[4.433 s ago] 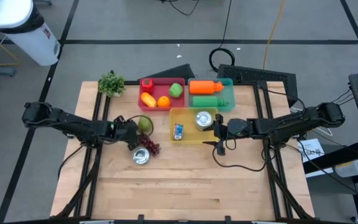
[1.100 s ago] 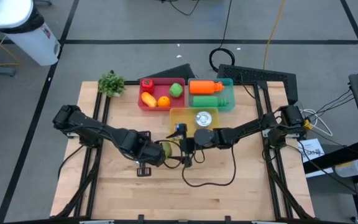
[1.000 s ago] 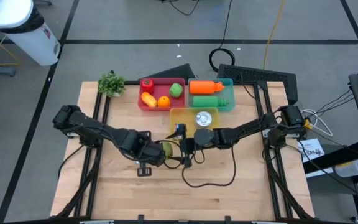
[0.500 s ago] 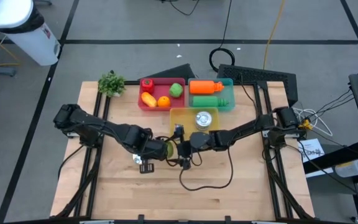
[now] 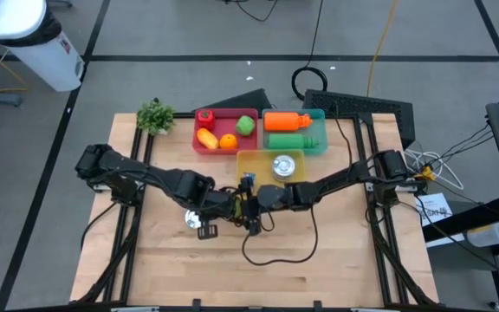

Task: Pick & Place Food Item
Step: Put the green pear into the red bin

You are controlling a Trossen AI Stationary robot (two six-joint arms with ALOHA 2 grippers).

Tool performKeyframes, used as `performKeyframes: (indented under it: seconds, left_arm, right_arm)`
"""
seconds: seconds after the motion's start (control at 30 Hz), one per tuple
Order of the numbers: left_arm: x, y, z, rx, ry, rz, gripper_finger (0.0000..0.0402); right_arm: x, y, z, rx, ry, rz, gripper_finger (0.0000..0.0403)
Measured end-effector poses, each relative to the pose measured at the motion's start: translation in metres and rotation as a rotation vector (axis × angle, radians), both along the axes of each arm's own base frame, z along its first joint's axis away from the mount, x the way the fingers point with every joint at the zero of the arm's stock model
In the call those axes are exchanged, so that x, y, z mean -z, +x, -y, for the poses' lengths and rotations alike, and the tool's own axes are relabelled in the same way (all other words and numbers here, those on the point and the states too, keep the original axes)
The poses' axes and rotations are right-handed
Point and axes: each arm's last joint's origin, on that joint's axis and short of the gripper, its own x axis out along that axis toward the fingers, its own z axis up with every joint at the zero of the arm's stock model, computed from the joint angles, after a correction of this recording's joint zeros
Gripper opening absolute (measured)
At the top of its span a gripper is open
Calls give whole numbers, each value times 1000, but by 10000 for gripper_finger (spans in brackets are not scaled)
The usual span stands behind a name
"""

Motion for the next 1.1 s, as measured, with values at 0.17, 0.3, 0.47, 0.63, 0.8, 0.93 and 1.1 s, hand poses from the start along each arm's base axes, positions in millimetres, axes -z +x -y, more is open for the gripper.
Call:
performKeyframes:
  seconds: [0.17, 0.3, 0.47, 0.63, 0.8, 0.93, 1.1]
  left_arm:
    - [0, 0, 0, 4, 5, 1, 1]
    - [0, 0, -1, 34, 34, 11, 1]
    - [-9, -3, 1, 38, 87, 73, 18]
    - [-29, -9, 2, -20, 123, 200, 39]
    - [-32, -10, 0, -40, 154, 230, 87]
    - [-40, -13, 1, -33, 197, 297, 133]
    - [-54, -36, 13, -101, 414, 529, 173]
  right_arm:
    - [5, -1, 6, 20, 15, -52, 321]
    - [7, -3, 7, 32, 31, -91, 320]
    - [3, -4, 6, -14, 94, -95, 319]
    - [13, -8, 4, -44, 107, -164, 318]
    - [2, -5, 5, -33, 115, -100, 318]
    - [6, -9, 6, -10, 109, -147, 318]
    - [-14, -20, 8, -7, 125, -91, 318]
